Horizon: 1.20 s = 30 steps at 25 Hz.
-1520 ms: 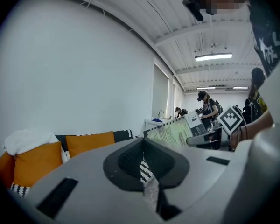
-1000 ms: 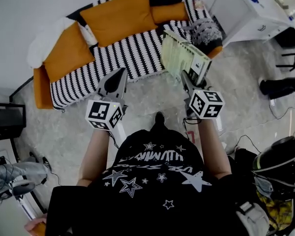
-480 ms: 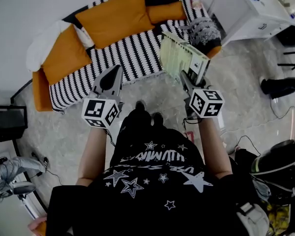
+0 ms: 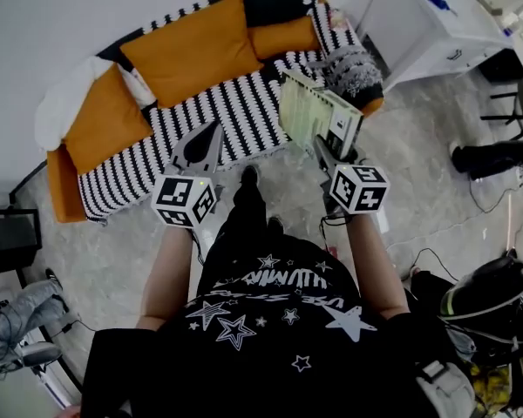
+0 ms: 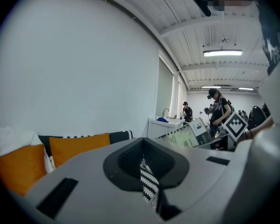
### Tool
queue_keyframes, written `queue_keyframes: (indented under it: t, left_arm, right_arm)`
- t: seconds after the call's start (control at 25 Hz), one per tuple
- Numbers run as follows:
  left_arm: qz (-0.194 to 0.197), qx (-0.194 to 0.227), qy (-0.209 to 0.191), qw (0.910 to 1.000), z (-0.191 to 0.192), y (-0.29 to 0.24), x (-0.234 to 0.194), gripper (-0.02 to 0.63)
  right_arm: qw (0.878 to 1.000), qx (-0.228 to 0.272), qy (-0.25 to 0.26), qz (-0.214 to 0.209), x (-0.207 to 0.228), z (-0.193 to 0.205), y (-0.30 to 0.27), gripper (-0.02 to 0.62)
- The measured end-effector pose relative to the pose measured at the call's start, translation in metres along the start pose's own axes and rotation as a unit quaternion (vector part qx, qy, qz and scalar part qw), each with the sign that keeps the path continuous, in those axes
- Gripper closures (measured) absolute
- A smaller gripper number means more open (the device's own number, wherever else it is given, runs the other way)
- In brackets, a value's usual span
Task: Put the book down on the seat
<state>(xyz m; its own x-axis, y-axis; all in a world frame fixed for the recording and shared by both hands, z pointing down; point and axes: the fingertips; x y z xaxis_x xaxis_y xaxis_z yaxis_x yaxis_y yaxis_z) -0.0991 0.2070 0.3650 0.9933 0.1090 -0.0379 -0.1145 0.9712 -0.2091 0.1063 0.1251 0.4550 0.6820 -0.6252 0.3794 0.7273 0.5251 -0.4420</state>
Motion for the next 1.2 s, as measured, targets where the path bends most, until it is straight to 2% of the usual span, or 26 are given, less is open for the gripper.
queue_keyframes:
  t: [0.36, 0.48, 0.64, 0.8, 1.2]
  left_arm:
    - [0.029, -0.014, 0.019, 0.9993, -0.010, -0.074, -0.050, 0.598]
    - [0.043, -0.017, 0.014, 0.9988, -0.015, -0.104, -0.066, 0.598]
    - [0.058, -0.025, -0.001, 0.9980, -0.025, -0.137, -0.087, 0.598]
    - [0.085, -0.029, 0.000, 0.9959, -0.029, -0.162, -0.100, 0.598]
    - [0.147, -0.035, 0.003, 0.9886, -0.036, -0.215, -0.114, 0.598]
  right_arm:
    - [1.000, -0.007, 0.001, 0.021, 0.011, -0.043, -0.067, 0.422]
    - [0.999, -0.004, 0.002, 0.035, 0.012, -0.060, -0.094, 0.422]
    - [0.999, -0.001, -0.027, 0.034, 0.002, -0.079, -0.124, 0.422]
    - [0.999, 0.002, -0.023, 0.048, 0.003, -0.094, -0.142, 0.422]
    - [0.994, -0.003, -0.047, 0.102, 0.025, -0.102, -0.167, 0.422]
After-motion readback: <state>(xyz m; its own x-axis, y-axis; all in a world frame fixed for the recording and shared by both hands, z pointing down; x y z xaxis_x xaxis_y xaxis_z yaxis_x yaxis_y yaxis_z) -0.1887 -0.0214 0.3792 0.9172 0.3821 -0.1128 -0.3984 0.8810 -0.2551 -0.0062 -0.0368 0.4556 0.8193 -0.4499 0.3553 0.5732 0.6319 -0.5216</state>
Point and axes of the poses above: the fingertips, and each gripper's own axes: y backward along the fingers, x to its right, z out of its underside, and after that the axes turned 3 degrees about -y, right-handed
